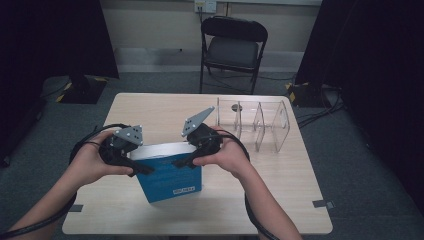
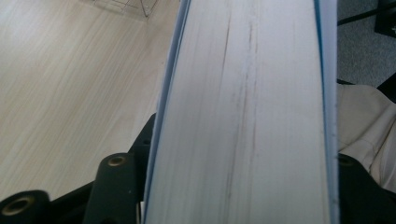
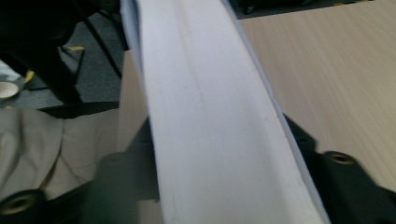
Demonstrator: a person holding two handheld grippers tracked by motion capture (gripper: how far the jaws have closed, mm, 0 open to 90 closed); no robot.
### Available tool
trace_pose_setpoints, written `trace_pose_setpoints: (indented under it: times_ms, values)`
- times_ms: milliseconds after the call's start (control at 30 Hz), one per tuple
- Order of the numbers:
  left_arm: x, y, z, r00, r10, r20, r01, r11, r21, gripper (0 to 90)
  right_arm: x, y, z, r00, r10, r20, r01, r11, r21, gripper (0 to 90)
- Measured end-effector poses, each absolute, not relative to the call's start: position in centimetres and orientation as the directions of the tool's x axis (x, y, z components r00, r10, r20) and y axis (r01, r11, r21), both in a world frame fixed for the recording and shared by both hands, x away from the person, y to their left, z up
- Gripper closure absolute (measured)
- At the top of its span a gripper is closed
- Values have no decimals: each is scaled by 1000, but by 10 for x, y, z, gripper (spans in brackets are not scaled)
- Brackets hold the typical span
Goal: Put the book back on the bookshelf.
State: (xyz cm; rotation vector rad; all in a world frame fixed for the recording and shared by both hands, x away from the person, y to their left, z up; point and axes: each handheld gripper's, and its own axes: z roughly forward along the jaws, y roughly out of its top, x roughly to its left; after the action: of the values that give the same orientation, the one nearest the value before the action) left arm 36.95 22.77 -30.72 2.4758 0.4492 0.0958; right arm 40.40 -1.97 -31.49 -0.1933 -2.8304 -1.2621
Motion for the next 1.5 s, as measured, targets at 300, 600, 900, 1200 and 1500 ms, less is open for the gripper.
trace_pose_setpoints:
  times_ms: [300, 600, 900, 1200, 1500]
  values:
    - [372, 239, -309, 929, 367, -45, 313, -717, 622, 400, 396, -24, -316, -996, 72, 50, 85, 654, 752, 608]
    - [370, 248, -308, 923, 382, -42, 315, -691, 651, 370, 394, -25, -314, -997, 74, 34, 74, 668, 741, 614]
    - [370, 263, -310, 912, 408, -49, 331, -658, 677, 377, 397, -31, -313, -994, 99, 42, 98, 673, 733, 616]
    - [369, 277, -328, 893, 444, -81, 375, -629, 681, 382, 396, -48, -311, -987, 154, 44, 137, 675, 725, 616]
    - [366, 280, -359, 885, 455, -103, 398, -620, 676, 385, 395, -49, -312, -984, 174, 47, 154, 668, 728, 611]
